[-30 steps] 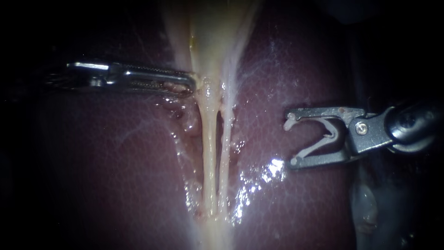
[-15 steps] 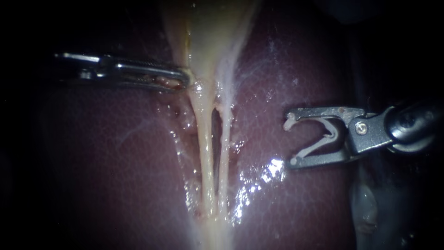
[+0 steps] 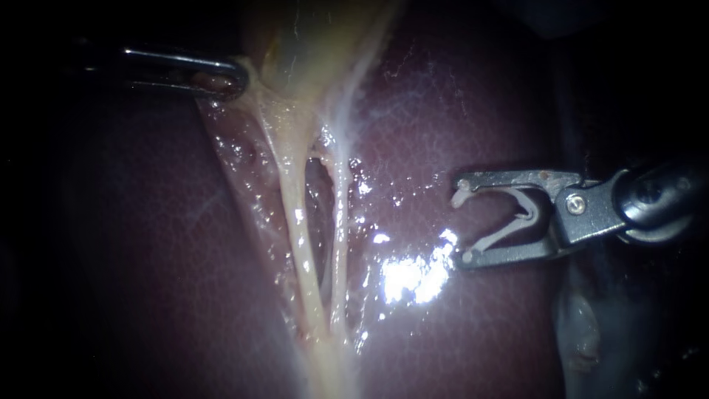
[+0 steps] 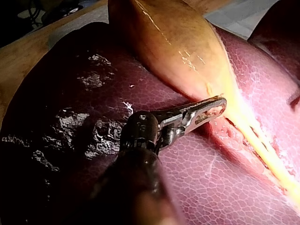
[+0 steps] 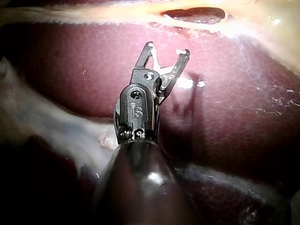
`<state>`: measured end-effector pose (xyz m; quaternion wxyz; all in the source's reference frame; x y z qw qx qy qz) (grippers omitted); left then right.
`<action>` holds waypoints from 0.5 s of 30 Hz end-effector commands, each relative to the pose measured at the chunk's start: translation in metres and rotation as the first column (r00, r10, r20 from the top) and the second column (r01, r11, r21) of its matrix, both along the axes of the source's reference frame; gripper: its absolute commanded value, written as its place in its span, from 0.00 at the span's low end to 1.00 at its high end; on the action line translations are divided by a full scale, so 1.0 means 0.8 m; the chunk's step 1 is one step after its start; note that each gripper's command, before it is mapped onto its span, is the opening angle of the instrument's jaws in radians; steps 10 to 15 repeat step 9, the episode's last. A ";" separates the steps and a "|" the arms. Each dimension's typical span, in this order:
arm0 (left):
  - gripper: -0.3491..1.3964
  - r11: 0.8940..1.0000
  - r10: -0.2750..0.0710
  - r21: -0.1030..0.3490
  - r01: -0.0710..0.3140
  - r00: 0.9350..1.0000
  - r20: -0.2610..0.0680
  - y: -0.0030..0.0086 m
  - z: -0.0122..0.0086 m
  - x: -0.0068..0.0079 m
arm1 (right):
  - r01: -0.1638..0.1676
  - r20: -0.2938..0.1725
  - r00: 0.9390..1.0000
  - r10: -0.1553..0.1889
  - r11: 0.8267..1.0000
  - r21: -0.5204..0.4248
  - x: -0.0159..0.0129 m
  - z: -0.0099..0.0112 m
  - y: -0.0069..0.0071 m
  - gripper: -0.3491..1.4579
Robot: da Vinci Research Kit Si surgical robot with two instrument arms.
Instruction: Grabbing gallbladder
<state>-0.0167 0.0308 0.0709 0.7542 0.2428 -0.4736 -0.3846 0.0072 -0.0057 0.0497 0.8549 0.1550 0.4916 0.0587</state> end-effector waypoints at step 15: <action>0.00 1.000 0.000 -0.001 0.000 1.000 -0.001 -0.0001 0.0001 -0.0001 | 0.000 0.000 1.000 0.000 1.000 0.000 0.0000 0.0000 0.0000 0.47</action>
